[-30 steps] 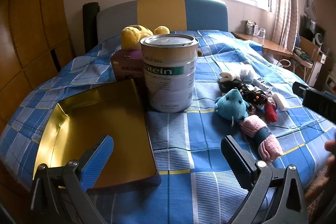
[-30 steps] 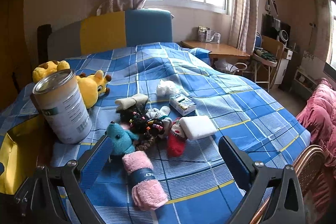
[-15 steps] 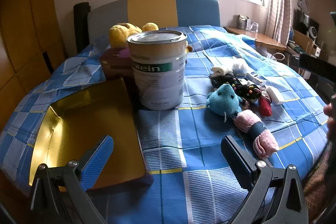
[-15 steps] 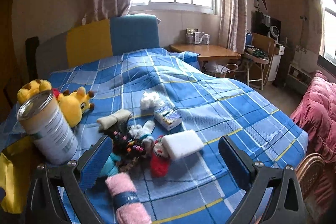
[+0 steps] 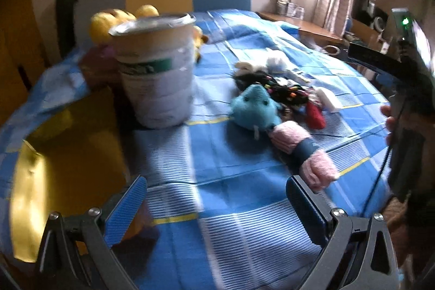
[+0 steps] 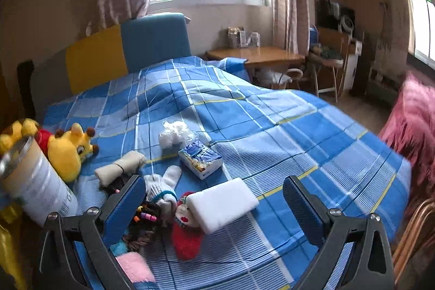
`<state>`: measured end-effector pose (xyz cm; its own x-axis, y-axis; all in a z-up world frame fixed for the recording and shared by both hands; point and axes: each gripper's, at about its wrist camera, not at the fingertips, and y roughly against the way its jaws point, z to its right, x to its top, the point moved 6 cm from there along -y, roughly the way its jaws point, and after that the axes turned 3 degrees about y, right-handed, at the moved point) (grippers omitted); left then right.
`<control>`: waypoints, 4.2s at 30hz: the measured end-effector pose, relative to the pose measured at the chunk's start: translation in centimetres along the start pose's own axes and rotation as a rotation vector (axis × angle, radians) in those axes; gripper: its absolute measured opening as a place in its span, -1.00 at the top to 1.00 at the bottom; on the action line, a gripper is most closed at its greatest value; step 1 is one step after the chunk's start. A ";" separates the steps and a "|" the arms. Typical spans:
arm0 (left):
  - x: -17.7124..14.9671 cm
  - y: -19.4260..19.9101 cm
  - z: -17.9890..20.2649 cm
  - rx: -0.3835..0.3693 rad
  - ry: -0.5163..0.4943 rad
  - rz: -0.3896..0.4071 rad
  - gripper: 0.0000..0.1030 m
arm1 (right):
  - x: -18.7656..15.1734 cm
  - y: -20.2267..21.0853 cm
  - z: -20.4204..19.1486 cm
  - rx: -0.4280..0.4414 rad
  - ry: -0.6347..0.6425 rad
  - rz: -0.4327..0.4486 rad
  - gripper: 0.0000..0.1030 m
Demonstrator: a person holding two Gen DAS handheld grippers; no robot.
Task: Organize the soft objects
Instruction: 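Move the left tool to the blue plush toy and close on it, then lift the blue plush toy with the left tool while the right tool grasps the pink dishcloth, then carry the blue plush toy into the gold tray and open the left tool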
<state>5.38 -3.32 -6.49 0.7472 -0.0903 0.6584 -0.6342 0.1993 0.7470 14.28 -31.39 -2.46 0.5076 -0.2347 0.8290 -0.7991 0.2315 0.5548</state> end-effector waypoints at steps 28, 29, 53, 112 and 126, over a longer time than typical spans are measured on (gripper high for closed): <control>7.8 -13.0 5.5 -0.040 -0.090 -0.143 -0.78 | -1.3 -2.0 0.7 0.138 -0.128 -0.116 -1.00; 7.8 -13.7 5.6 -0.039 -0.095 -0.154 -0.78 | -1.3 -2.1 0.8 0.141 -0.132 -0.120 -1.00; 4.6 -6.8 3.5 -0.140 -0.063 -0.064 -0.08 | -3.0 -3.6 -1.4 0.278 -0.114 -0.252 -0.83; 6.6 -5.3 -23.0 0.272 0.412 0.035 -0.47 | -15.8 -5.4 -12.5 0.355 0.456 -0.718 -0.14; 3.3 1.5 -20.5 0.339 0.375 0.148 -0.63 | -16.1 -5.4 -13.1 0.342 0.487 -0.694 -0.14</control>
<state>10.96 16.69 -5.09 0.6254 0.2829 0.7272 -0.7204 -0.1487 0.6774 14.71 -16.47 -17.86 0.9274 0.2255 0.2983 -0.2766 -0.1232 0.9531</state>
